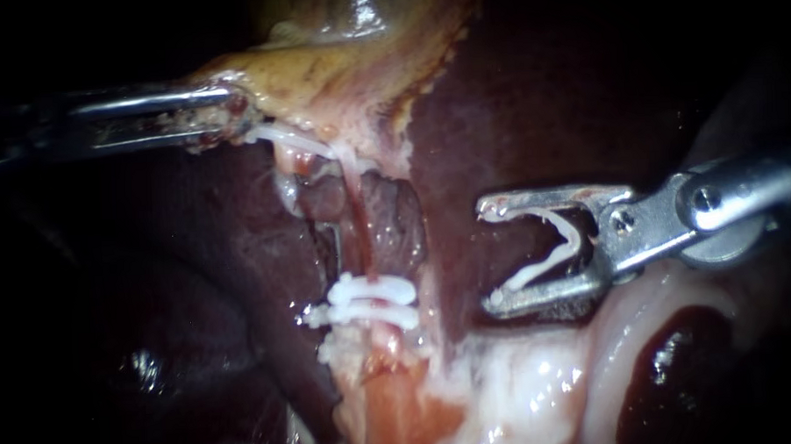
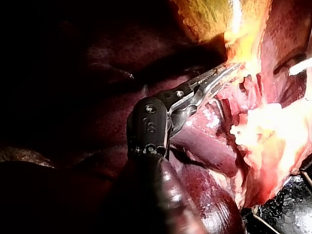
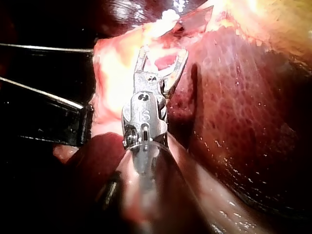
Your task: Clipping third clip right tube
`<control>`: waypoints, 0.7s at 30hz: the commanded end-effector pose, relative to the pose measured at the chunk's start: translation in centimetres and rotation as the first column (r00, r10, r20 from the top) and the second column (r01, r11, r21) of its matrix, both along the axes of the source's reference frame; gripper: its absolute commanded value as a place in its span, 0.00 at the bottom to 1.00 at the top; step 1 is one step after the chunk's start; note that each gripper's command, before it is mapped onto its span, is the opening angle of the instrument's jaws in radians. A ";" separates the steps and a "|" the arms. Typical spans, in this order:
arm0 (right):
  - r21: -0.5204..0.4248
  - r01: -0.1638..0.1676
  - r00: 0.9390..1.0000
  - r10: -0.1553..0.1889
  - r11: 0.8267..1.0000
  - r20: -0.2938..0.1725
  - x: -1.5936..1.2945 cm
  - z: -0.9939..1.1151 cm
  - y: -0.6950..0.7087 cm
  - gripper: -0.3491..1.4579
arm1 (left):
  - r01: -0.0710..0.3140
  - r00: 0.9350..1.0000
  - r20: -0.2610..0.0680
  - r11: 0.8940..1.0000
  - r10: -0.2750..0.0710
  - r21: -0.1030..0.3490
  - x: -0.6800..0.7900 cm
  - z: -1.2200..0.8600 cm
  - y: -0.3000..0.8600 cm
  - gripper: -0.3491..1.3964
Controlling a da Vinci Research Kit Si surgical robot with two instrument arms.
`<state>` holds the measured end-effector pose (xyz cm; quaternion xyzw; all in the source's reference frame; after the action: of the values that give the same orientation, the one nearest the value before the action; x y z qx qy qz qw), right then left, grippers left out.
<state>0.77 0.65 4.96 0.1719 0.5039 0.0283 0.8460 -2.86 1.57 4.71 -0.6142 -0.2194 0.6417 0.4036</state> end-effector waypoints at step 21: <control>0.203 -0.092 0.995 0.085 0.975 0.042 0.67 0.21 0.06 0.47 | 0.010 1.000 0.004 1.000 -0.010 -0.008 0.03 -0.02 0.04 0.00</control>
<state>1.47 0.71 5.19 0.2367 0.4914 0.1220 0.8292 -2.83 1.61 4.69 -0.6186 -0.2148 0.6390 0.4036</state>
